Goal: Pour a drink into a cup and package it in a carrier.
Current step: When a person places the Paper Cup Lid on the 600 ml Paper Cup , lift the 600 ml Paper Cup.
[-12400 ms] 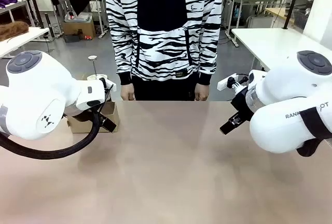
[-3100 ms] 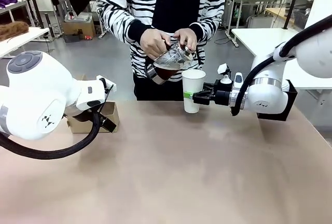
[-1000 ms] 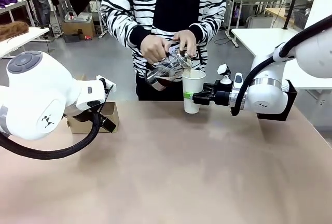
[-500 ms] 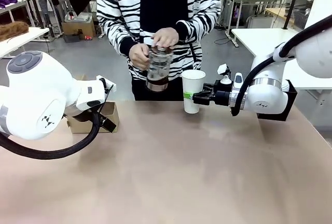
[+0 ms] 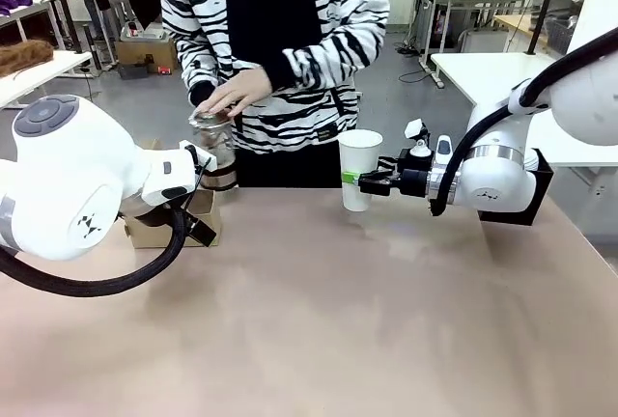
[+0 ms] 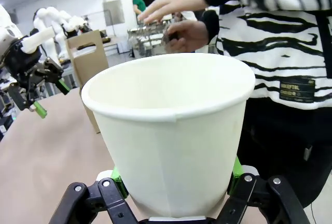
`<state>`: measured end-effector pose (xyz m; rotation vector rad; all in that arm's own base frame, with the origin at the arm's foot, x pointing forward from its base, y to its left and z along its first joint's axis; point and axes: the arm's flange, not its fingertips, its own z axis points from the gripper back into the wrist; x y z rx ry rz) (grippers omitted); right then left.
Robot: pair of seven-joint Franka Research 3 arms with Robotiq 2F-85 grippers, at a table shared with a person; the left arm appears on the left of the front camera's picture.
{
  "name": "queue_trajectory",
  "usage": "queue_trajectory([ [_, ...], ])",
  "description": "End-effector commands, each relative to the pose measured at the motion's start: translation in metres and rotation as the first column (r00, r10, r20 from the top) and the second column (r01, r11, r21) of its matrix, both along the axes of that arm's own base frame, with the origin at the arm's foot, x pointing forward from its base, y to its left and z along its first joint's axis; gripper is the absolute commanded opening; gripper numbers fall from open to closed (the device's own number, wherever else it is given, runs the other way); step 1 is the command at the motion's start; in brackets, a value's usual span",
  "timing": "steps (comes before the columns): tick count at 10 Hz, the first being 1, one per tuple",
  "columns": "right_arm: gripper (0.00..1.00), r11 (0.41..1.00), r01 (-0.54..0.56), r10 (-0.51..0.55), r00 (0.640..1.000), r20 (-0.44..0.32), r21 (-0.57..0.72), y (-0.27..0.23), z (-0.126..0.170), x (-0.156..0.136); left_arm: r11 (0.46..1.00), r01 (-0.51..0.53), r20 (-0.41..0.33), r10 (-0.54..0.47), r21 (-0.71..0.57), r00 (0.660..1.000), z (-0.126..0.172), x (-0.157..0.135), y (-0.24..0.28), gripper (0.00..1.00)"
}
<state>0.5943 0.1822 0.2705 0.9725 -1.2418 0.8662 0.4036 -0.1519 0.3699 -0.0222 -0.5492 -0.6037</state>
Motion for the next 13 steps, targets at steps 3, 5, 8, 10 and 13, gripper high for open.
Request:
queue_trajectory([
  [3,0.81,1.0,0.002,-0.002,1.0,-0.014,-0.012,0.0014,0.0021,-0.0001,1.0,0.001,0.0,-0.001,-0.003,1.0,0.0005,-0.0002,0.0002,1.0],
  [5,0.81,1.0,0.002,-0.002,1.0,-0.014,-0.012,0.0014,0.0021,-0.0001,1.0,0.001,0.0,-0.001,-0.003,1.0,0.0005,-0.0002,0.0002,1.0],
  [8,0.81,1.0,0.002,-0.002,1.0,-0.014,-0.012,0.0014,0.0021,-0.0001,1.0,0.001,0.0,-0.001,-0.003,1.0,0.0005,-0.0002,0.0002,1.0],
  [10,0.81,1.0,0.002,-0.002,1.0,-0.014,-0.012,0.0014,0.0021,-0.0001,1.0,0.001,0.0,-0.001,-0.003,1.0,0.0005,-0.0002,0.0002,1.0],
  [13,0.81,1.0,0.002,-0.002,1.0,-0.014,-0.012,0.0014,0.0021,-0.0001,1.0,0.001,0.0,-0.001,-0.003,1.0,0.0005,-0.0002,0.0002,1.0],
])
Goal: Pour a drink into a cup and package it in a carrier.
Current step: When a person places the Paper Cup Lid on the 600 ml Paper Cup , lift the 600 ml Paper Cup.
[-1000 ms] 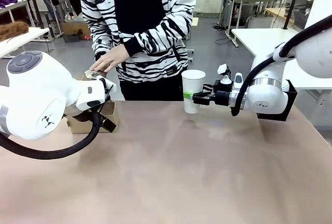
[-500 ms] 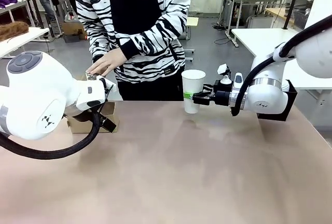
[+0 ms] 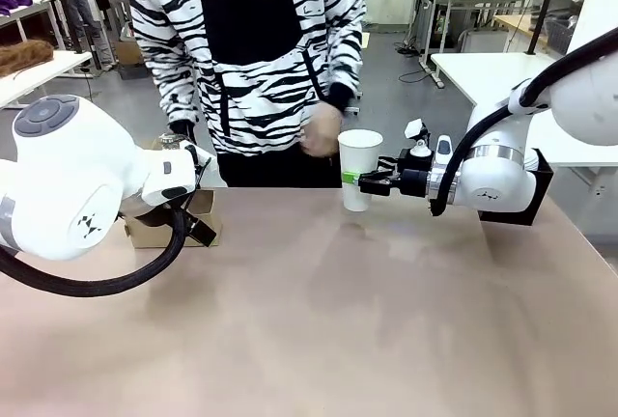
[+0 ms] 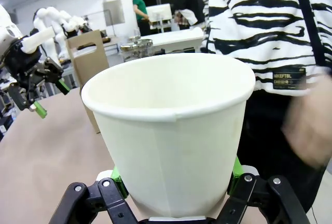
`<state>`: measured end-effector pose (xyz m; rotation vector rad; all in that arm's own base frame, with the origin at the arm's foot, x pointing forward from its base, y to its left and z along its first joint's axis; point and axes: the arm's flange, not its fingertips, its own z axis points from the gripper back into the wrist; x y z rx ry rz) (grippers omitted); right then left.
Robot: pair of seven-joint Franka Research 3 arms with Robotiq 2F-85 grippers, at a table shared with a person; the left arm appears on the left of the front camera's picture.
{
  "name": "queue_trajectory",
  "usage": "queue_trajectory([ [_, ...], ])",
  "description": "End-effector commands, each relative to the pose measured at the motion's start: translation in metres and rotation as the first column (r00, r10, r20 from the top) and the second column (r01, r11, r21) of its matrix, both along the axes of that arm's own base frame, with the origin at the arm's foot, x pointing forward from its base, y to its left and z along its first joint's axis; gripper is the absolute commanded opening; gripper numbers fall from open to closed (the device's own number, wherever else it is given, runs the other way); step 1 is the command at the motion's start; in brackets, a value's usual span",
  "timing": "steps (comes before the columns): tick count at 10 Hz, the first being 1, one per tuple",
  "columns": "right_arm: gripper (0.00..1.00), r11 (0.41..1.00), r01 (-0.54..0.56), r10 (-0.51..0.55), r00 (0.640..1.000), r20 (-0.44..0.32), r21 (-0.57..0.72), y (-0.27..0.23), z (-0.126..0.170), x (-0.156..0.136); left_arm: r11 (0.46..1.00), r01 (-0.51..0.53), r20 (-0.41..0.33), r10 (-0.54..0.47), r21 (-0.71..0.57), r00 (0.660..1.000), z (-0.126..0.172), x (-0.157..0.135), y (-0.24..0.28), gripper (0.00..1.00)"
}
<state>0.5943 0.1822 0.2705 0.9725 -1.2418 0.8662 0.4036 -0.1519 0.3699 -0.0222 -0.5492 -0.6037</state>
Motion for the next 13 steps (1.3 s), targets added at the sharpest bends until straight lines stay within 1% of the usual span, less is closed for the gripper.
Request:
queue_trajectory([
  [1,0.81,1.0,0.002,-0.002,1.0,-0.014,-0.012,0.0014,0.0021,-0.0001,1.0,0.001,0.0,-0.001,-0.003,1.0,0.0005,-0.0002,0.0002,1.0],
  [13,0.81,1.0,0.002,-0.002,1.0,-0.014,-0.012,0.0014,0.0021,-0.0001,1.0,0.001,0.0,-0.001,-0.003,1.0,0.0005,-0.0002,0.0002,1.0],
])
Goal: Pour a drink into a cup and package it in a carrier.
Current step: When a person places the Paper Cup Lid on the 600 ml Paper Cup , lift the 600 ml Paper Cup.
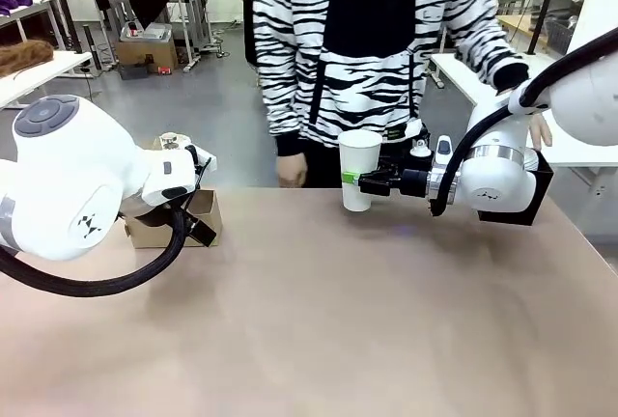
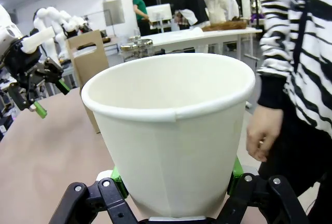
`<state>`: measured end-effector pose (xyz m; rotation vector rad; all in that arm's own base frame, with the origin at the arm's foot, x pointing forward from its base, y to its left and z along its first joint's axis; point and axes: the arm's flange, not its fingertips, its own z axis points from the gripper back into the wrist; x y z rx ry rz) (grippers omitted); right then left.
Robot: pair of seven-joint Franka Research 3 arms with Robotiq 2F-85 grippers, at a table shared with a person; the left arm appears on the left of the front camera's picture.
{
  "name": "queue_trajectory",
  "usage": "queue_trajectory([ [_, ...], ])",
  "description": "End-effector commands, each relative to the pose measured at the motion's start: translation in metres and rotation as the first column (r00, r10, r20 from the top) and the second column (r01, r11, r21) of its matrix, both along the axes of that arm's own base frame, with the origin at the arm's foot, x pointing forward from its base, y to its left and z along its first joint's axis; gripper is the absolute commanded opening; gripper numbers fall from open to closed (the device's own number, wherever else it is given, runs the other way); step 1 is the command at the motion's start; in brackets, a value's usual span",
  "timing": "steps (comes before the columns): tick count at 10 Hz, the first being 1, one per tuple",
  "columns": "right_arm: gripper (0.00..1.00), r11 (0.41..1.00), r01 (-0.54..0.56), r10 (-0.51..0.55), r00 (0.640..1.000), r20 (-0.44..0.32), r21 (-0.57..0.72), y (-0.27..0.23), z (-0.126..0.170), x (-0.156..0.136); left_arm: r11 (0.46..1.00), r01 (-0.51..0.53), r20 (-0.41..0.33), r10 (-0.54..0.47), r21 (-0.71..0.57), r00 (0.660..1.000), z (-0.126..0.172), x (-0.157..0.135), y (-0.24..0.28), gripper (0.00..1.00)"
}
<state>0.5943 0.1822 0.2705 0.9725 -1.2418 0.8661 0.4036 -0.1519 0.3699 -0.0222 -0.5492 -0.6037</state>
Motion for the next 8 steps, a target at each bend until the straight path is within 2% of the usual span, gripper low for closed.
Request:
queue_trajectory([
  [1,0.81,1.0,0.002,-0.002,1.0,-0.014,-0.012,0.0014,0.0021,-0.0001,1.0,0.001,0.0,-0.001,-0.003,1.0,0.0005,-0.0002,0.0002,1.0],
  [8,0.81,1.0,0.002,-0.002,1.0,-0.014,-0.012,0.0014,0.0021,-0.0001,1.0,0.001,0.0,-0.001,-0.003,1.0,0.0005,-0.0002,0.0002,1.0],
])
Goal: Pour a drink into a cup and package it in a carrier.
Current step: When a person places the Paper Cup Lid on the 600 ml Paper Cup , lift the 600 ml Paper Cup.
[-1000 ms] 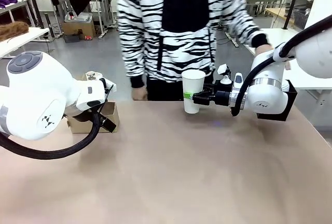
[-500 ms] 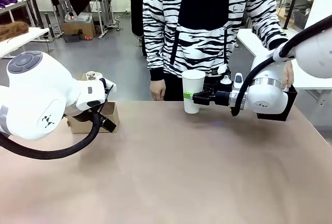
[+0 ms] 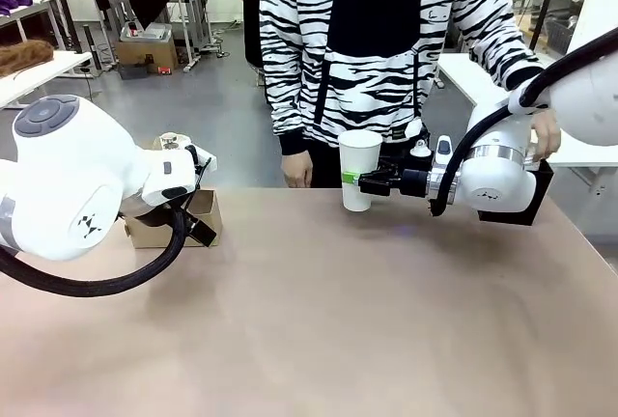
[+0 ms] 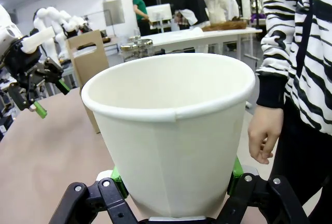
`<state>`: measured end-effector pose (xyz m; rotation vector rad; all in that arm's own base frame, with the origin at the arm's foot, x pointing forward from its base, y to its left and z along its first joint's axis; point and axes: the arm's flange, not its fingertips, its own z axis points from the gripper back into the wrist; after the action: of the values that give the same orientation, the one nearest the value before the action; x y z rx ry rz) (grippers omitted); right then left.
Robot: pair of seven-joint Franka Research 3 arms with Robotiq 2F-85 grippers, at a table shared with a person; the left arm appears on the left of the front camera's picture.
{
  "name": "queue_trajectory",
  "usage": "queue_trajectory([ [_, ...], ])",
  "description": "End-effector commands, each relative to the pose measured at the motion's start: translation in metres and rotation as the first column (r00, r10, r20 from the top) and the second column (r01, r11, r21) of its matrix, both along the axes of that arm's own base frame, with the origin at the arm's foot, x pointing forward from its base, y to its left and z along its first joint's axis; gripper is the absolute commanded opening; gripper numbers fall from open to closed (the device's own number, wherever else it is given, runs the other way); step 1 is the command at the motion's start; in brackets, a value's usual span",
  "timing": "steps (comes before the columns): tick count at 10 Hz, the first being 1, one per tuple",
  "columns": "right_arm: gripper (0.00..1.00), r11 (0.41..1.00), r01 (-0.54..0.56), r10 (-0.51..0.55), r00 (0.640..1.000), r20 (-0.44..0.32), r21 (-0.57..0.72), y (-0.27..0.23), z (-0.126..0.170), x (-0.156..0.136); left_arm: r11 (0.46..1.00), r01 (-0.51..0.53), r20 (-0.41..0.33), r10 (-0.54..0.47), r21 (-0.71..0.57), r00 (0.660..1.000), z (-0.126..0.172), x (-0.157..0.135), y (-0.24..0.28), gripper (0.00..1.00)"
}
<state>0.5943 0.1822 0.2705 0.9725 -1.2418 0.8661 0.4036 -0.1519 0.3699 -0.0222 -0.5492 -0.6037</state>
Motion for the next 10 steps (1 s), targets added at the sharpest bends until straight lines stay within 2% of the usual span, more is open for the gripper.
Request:
queue_trajectory([
  [1,0.81,1.0,0.002,-0.002,1.0,-0.014,-0.012,0.0014,0.0021,-0.0001,1.0,0.001,0.0,-0.001,-0.003,1.0,0.0005,-0.0002,0.0002,1.0],
  [10,0.81,1.0,0.002,-0.002,1.0,-0.014,-0.012,0.0014,0.0021,-0.0001,1.0,0.001,0.0,-0.001,-0.003,1.0,0.0005,-0.0002,0.0002,1.0],
])
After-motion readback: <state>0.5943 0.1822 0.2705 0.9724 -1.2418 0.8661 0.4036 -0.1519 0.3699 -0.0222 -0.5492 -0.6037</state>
